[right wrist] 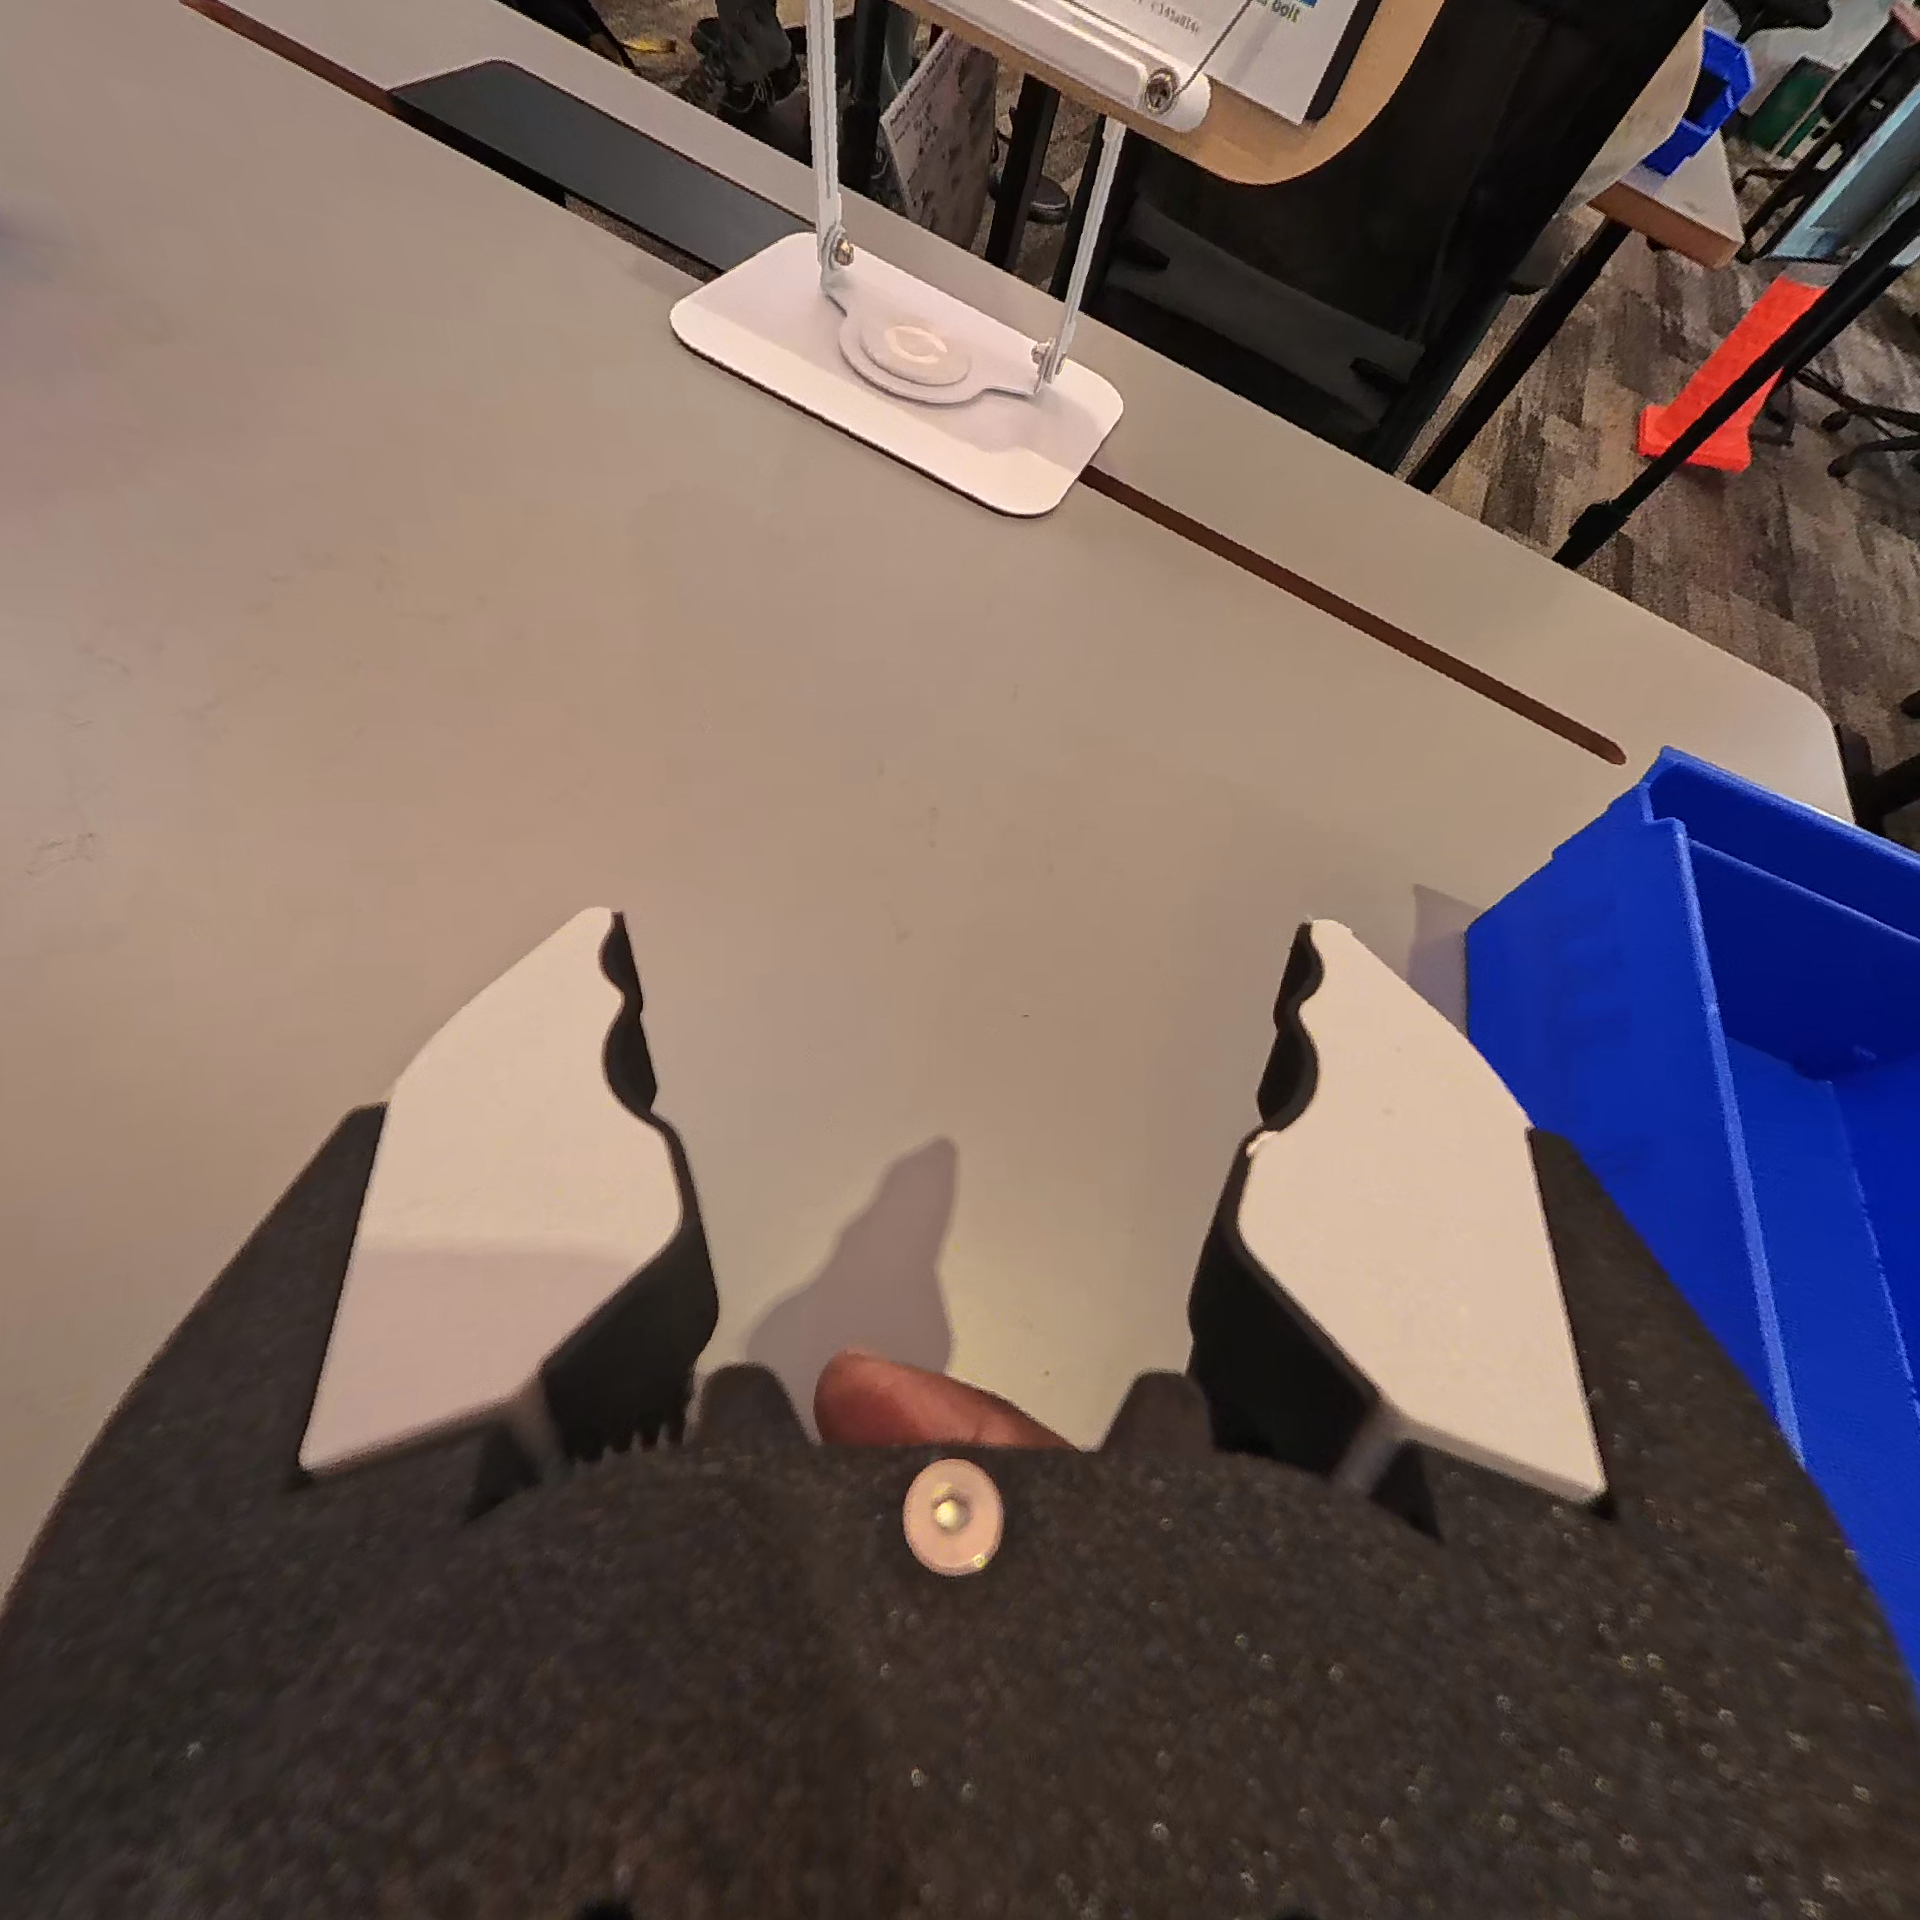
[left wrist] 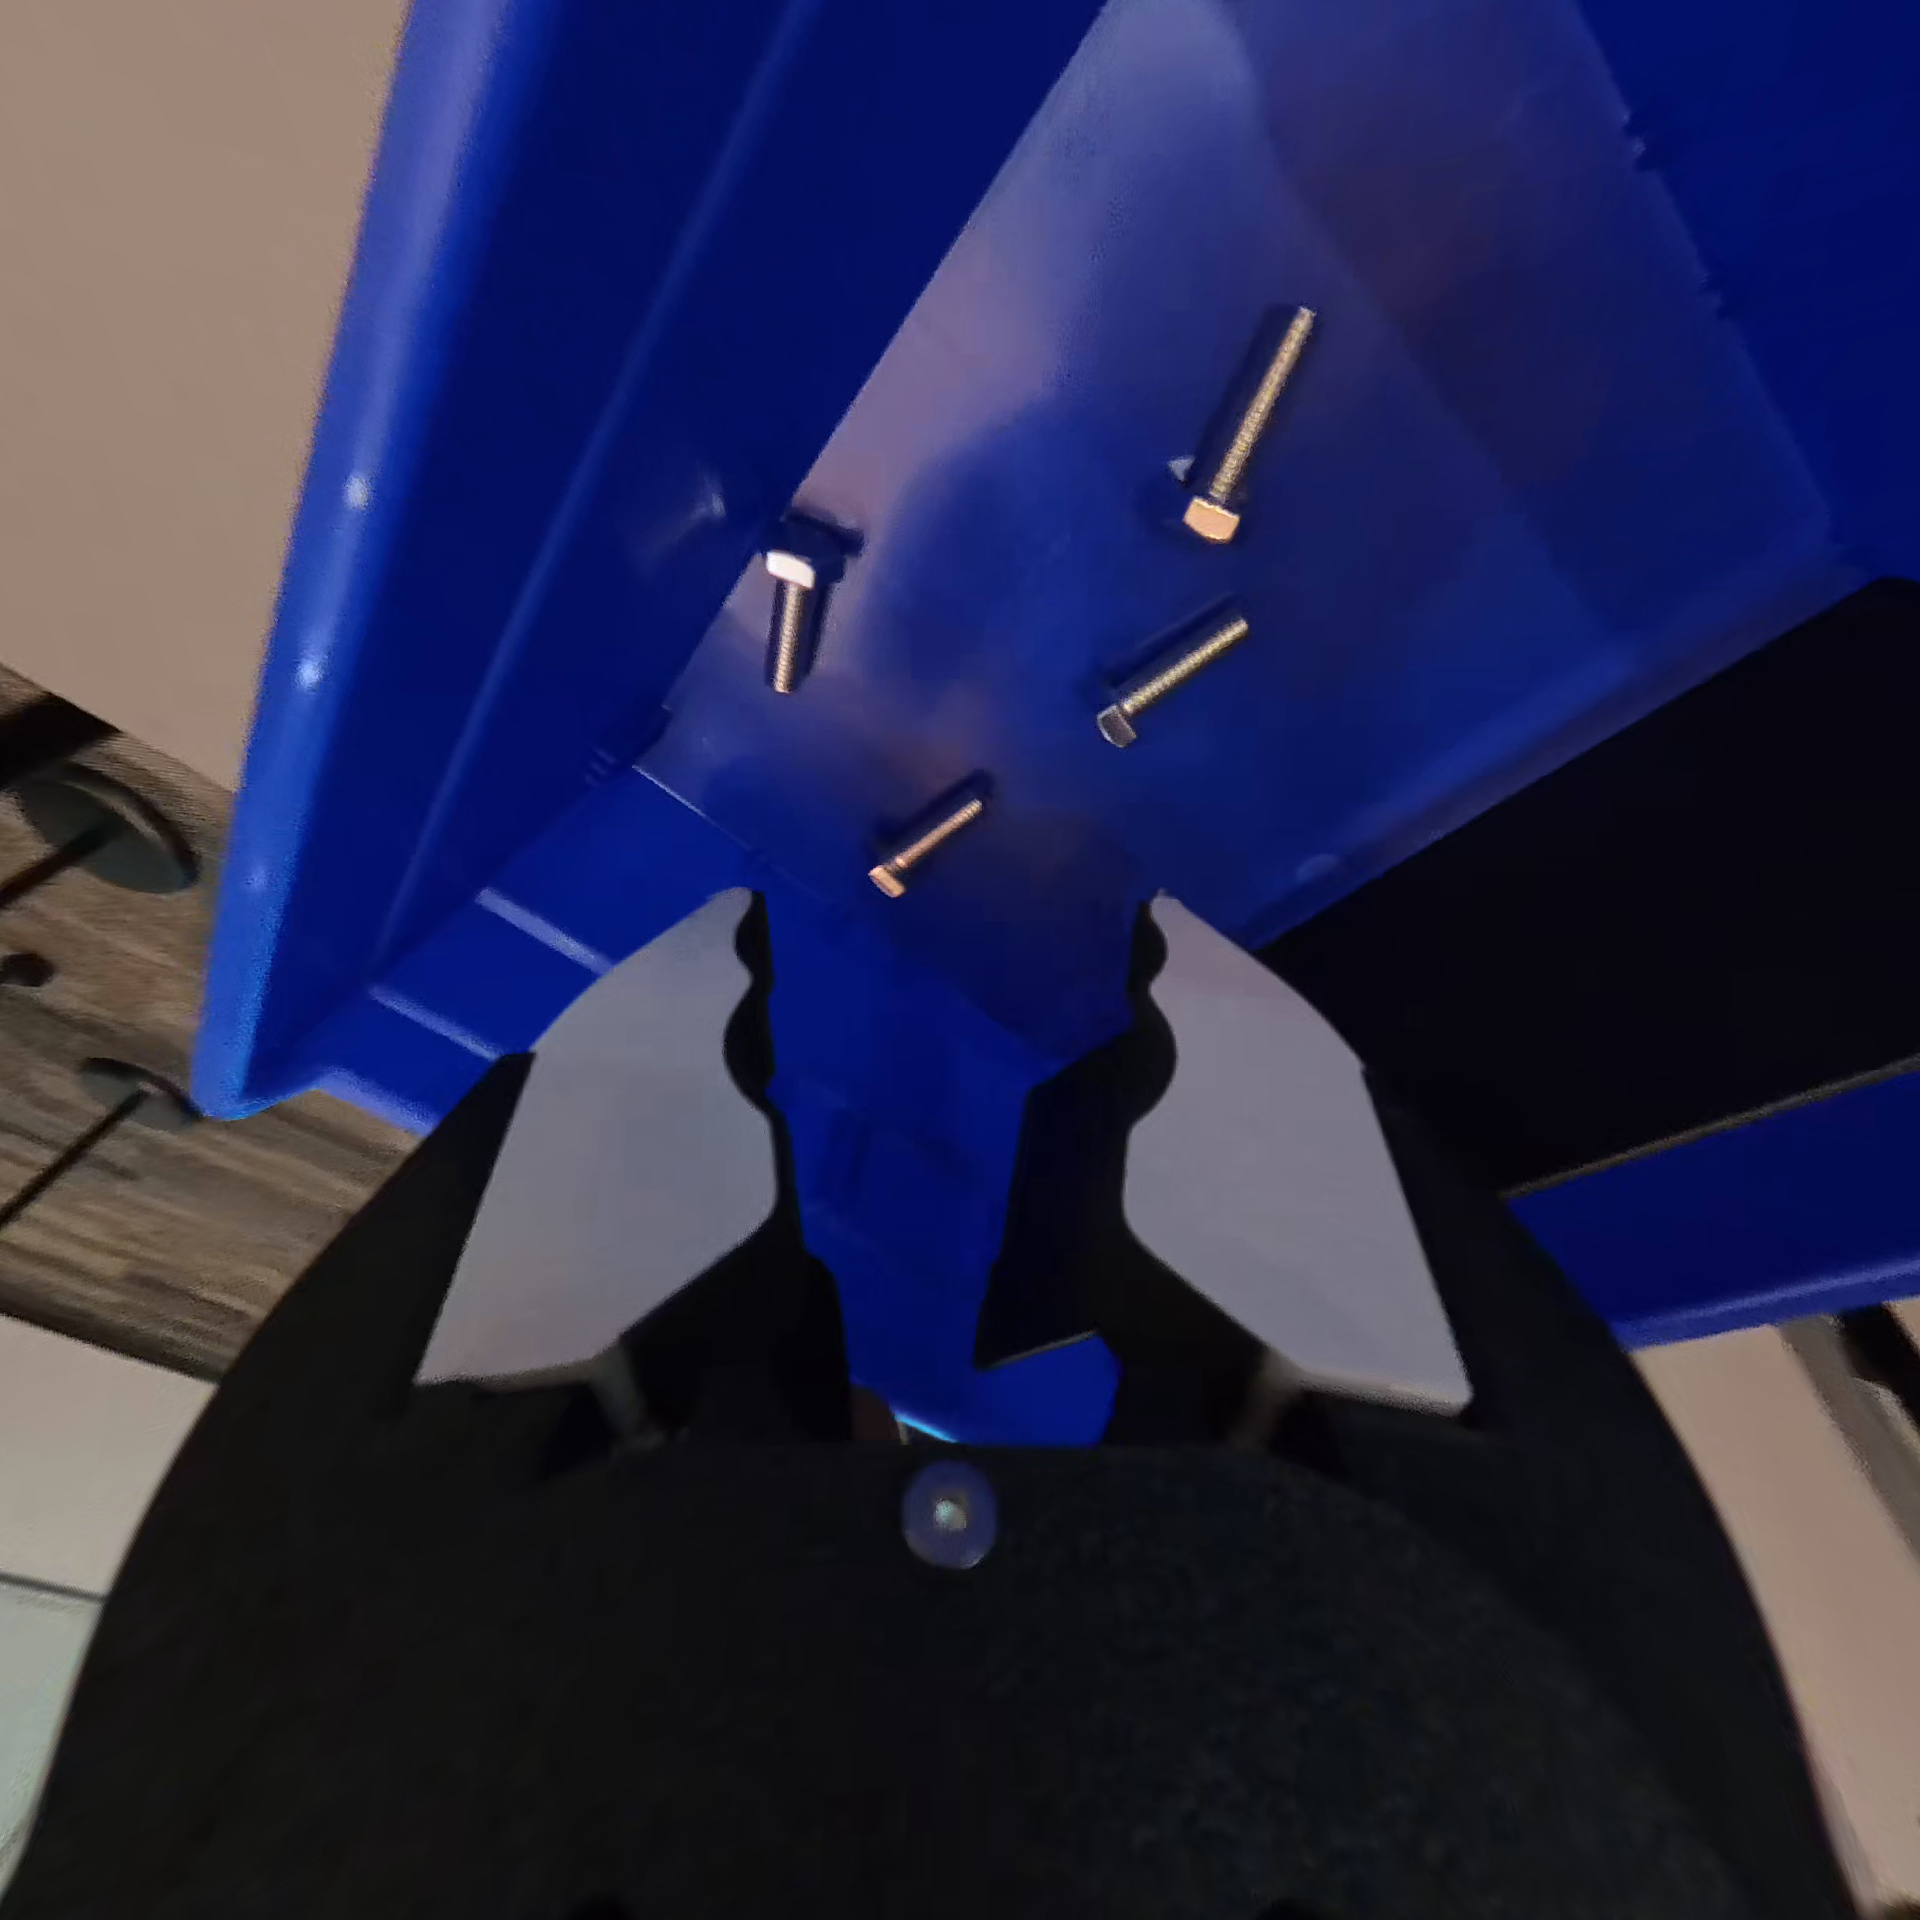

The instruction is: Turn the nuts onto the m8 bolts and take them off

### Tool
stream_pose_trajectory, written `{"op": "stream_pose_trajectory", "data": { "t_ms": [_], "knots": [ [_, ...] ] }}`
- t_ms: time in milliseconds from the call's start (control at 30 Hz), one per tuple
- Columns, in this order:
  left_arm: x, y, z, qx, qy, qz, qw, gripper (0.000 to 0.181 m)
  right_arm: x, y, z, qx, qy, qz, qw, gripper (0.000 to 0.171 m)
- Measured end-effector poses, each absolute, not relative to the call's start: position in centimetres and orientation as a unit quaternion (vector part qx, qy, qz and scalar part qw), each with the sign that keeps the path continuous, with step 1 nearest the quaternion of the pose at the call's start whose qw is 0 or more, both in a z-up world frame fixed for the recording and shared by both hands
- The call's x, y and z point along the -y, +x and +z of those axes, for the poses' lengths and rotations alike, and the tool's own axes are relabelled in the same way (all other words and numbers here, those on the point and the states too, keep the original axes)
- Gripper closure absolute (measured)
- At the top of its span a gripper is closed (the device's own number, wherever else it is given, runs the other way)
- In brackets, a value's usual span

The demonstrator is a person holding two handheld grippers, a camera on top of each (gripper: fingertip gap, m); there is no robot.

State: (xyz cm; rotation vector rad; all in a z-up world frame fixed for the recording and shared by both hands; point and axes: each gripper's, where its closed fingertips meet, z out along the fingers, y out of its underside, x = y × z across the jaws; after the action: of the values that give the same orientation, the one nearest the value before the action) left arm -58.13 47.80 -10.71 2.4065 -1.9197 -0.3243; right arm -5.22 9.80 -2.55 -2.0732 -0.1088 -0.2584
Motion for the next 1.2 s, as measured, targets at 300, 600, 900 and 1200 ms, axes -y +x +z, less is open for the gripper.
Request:
{"op": "stream_pose_trajectory", "data": {
  "t_ms": [300, 600, 900, 1200],
  "knots": [
    [-47.2, -58.6, -10.8, 0.613, 0.783, -0.092, 0.052, 0.106, -10.1, -5.5, -2.7, 0.052, -0.859, -0.103, 0.499, 0.057],
    [-47.4, -57.2, -11.1, 0.649, 0.752, -0.109, 0.033, 0.136, -10.1, -5.8, -2.6, 0.055, -0.859, -0.100, 0.500, 0.058],
    [-48.0, -57.0, -11.5, 0.635, 0.762, -0.126, 0.006, 0.148, -9.8, -5.9, -2.5, 0.053, -0.857, -0.094, 0.503, 0.059],
    [-47.6, -57.1, -10.5, 0.610, 0.785, -0.113, 0.016, 0.178, -9.5, -5.9, -2.5, 0.053, -0.855, -0.091, 0.507, 0.059]
  ]
}}
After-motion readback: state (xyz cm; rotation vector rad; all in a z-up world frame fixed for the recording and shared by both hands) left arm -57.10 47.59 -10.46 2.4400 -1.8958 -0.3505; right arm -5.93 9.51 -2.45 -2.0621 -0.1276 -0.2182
